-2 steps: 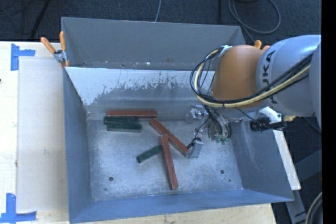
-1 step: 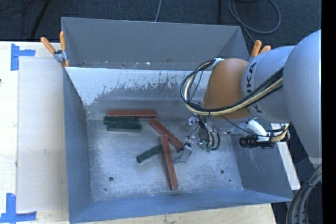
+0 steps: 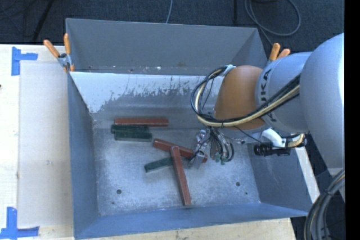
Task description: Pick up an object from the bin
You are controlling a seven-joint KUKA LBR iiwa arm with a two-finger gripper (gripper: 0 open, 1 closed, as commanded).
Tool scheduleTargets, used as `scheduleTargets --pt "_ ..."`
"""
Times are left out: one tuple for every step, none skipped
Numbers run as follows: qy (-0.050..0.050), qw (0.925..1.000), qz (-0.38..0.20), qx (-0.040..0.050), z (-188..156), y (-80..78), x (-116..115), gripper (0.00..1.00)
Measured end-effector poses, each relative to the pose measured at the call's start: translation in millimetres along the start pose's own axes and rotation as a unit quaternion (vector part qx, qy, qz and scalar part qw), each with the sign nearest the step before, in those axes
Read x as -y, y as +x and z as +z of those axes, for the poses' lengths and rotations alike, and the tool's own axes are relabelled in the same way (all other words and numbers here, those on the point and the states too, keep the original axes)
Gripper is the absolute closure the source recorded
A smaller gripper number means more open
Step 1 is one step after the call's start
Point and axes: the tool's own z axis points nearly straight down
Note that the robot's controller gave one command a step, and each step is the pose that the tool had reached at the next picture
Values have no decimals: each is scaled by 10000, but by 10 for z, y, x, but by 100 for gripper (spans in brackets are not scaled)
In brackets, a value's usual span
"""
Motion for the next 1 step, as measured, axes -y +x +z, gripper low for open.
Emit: scheduleTargets --pt "-2 10000 -57 5 -16 -2 -1 100"
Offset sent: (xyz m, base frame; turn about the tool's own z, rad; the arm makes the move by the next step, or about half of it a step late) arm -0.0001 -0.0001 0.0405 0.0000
